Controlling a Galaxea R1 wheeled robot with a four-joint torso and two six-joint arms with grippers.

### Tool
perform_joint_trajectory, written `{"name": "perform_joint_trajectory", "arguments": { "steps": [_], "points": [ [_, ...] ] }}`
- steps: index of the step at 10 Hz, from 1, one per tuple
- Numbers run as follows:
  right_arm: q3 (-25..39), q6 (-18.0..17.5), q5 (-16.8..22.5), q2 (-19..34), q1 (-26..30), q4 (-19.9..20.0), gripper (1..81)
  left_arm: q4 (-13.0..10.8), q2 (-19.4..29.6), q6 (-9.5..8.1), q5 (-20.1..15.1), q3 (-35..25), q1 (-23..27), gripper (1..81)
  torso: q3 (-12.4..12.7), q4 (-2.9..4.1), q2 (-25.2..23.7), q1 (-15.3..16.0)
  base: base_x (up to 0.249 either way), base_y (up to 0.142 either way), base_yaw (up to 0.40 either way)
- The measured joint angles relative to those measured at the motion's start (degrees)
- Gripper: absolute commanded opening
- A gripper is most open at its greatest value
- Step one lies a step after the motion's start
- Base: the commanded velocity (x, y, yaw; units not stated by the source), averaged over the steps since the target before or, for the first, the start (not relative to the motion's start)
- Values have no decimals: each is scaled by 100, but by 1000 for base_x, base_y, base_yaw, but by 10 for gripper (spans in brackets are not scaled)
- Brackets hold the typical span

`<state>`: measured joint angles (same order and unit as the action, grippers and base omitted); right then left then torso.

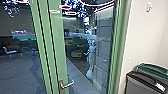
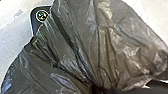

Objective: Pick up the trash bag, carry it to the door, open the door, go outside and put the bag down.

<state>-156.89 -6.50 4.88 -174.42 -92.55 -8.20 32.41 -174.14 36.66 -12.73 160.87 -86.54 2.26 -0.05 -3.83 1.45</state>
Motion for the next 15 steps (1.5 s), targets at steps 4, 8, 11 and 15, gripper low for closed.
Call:
{"name": "perform_joint_trajectory", "arguments": {
  "steps": [4, 8, 11, 15],
  "points": [
    [2, 0, -149, 2, -17, 0, 811, 46, -98, 0, 903, -11, -146, 10, 0, 0, 0, 0, 0, 0, 0],
    [6, -2, -336, 0, -78, 0, 811, 44, -94, 0, 940, -12, -146, 10, 0, 0, 0, 0, 0, 0, 0],
    [6, -2, -336, 0, -78, 0, 811, 41, -94, 0, 926, -12, -146, 10, 0, 0, 0, 0, 0, 0, 0],
    [6, -2, -336, 0, -80, 0, 811, 40, -91, 2, 914, -12, -144, 10, 0, 0, 0, -2, 0, 0, 123]
  ]
}}
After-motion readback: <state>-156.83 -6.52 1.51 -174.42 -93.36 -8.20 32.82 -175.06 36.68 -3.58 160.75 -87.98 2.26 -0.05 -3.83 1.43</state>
